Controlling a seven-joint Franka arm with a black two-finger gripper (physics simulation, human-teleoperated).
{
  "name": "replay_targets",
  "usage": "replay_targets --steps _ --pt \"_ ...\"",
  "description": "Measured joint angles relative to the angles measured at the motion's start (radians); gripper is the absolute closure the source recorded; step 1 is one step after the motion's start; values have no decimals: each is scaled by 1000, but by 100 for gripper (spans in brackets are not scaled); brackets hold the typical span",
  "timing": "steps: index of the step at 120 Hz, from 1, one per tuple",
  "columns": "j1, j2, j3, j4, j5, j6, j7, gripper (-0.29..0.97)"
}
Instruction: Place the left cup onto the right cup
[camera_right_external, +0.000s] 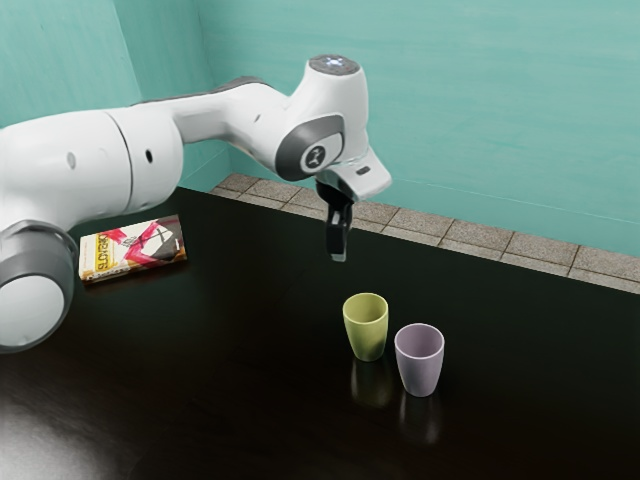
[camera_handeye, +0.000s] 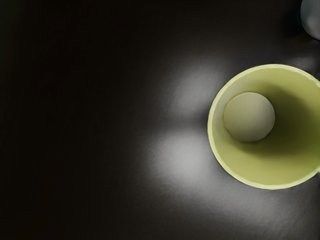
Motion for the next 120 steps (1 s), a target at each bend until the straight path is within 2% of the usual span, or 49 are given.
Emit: replay_targets --steps 38,68,93,108,120 --pt "-2 56 -30 -22 -1 48 -29 0" --pt "-2 114 -40 -13 -34 79 -45 1" --pt "0 139 -39 -13 -57 96 -57 27" --pt "0 148 -40 -13 -75 100 -65 39" --pt "0 151 -39 -14 -91 104 -71 54"
